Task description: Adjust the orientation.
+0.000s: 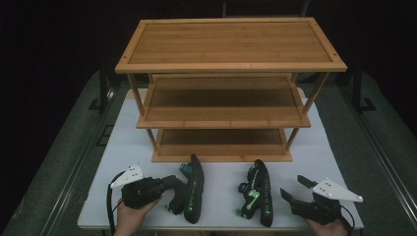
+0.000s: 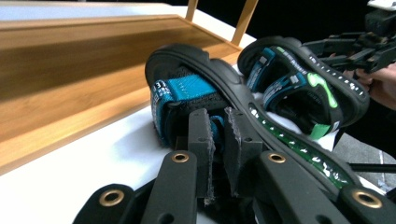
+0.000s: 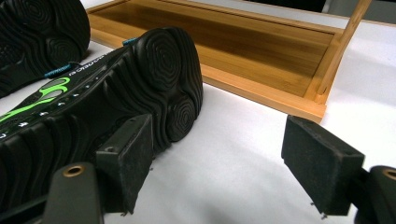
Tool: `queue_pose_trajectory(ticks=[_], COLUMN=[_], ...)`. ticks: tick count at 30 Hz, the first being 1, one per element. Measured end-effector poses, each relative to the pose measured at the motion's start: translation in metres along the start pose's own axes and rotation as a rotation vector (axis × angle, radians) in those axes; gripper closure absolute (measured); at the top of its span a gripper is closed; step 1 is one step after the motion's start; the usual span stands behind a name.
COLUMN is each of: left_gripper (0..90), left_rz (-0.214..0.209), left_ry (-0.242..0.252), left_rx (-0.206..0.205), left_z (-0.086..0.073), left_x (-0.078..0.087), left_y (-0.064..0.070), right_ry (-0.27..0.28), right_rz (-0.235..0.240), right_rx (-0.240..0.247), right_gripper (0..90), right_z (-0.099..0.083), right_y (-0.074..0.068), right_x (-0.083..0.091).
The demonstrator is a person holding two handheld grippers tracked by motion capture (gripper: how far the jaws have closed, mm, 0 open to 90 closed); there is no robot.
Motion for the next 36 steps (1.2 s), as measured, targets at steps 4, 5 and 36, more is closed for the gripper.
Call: queue_pose_trajectory(ticks=[4, 5, 36], left_gripper=[81.4, 81.4, 68.0], left_rz=[-0.013, -0.013, -0.131], left_ry=[0.012, 0.012, 0.033], left_rx=[-0.004, -0.004, -0.007], left_z=[0.005, 0.005, 0.025], left_x=[-0.004, -0.004, -0.047], left_y=[0.004, 0.004, 0.031], right_ry=[0.002, 0.002, 0.012], right_rz=[-0.001, -0.001, -0.008], right_rx=[0.002, 0.002, 0.009], right_gripper=[24.5, 24.5, 24.8], right_z=[0.000, 0.000, 0.001], right_y=[0.001, 0.001, 0.000], right_x=[0.000, 0.000, 0.003])
Point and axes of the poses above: each handheld gripper's, and its own axes: x roughly backward along the jaws, z roughly out of its top, y roughly to its right, the point moved 5 cm from there along -x, roughly forward along the jaws, and after that the axes turned 1 degree about z, right-handed, at the moved point
